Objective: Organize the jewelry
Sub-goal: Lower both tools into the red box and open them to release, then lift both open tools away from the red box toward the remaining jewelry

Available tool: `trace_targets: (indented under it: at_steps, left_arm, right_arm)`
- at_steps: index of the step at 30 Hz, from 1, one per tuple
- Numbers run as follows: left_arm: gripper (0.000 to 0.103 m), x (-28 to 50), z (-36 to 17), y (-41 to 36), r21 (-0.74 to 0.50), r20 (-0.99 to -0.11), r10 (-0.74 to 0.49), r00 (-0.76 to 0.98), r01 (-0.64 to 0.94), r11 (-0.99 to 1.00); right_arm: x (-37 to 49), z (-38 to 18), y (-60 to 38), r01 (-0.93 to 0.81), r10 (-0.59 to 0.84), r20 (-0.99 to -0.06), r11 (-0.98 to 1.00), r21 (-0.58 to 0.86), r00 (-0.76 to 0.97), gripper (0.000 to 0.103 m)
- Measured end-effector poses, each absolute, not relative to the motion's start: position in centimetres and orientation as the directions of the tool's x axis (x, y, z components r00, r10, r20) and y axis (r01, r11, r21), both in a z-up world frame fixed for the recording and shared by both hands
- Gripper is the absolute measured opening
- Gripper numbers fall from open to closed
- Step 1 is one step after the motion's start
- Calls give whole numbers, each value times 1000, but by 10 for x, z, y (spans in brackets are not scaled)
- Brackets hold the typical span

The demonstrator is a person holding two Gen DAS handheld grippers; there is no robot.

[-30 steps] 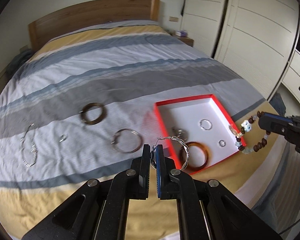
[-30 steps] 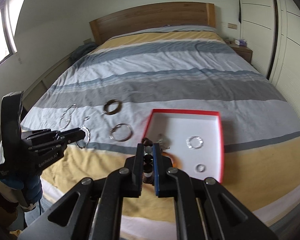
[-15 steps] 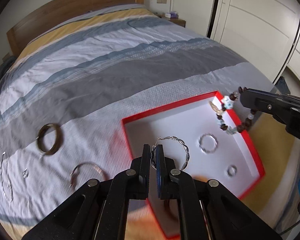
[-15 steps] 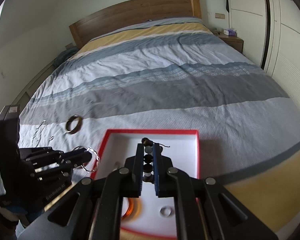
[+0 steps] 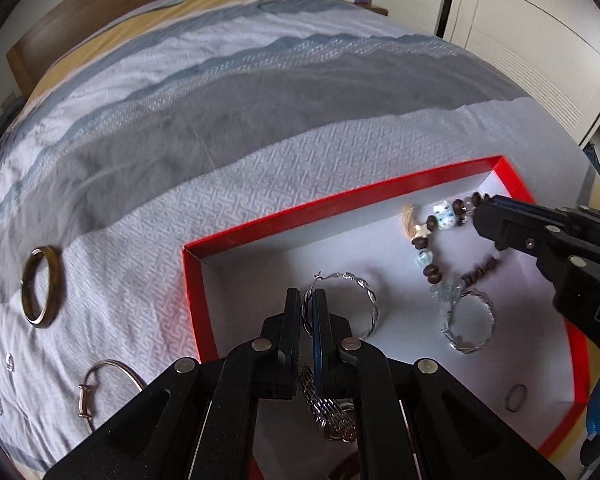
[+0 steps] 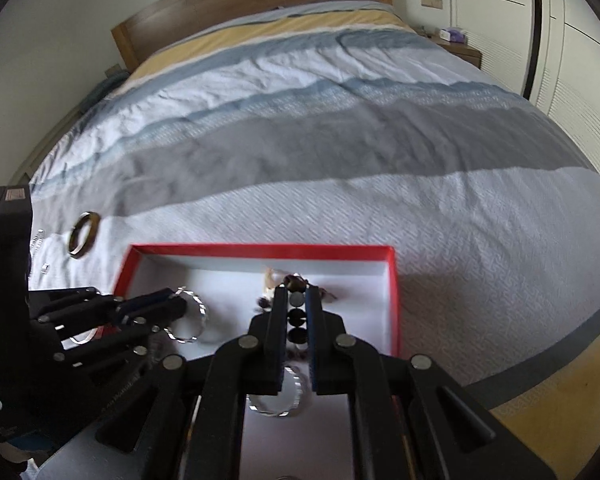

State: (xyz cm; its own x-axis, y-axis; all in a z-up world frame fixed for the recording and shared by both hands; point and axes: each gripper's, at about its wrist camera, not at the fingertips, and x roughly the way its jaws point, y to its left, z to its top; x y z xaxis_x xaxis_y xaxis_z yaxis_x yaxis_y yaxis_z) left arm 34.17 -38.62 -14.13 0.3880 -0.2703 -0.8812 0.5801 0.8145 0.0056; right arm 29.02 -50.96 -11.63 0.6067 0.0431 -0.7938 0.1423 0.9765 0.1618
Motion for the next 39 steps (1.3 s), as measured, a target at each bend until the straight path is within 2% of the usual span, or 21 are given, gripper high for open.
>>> trace_targets:
  at_steps: [8,10,12,14,20,26,31,37,39]
  left_arm:
    - [8,344,-141,-387,3,-879,-269,394,570,822]
    - [14,344,-140,-385,0,-878,-269,396,562,827]
    - [27,345,-140,-380,-17,-878,-277,391,552,834]
    - [27,344,-137,-377,-41,-875,-298,382,554,832]
    - [28,320,-102,-368,-63,-827,-364,428,573,817]
    - [28,286,-53,-341,-49,-771,-407,489,592,804]
    - [28,269,-16,-307,0,-780,-360,512,575,818]
    - [39,245,30,-242,46,-745,-309,591,508,860]
    - [47,237,43,-219,59,-736,-284,614,476,877]
  right_arm:
    - [293,-129,-512,161,23,-817,977,141,576,9]
    - [294,-129,-511,162,15,-823,978,130,567,9]
    - [293,-128,-510,172,0,-828,978,116,561,11]
    - [289,-124,-511,176,0,-825,977,120,565,14]
    - [262,-86,-507,172,-15,-791,978,115,611,24]
    - [223,-37,-492,145,-10,-749,983,115,662,26]
    - [187,11,-465,85,12,-698,991,104,716,26]
    - [152,59,-432,37,33,-639,995,96,769,26]
    - [139,73,-422,28,35,-621,996,91,783,27]
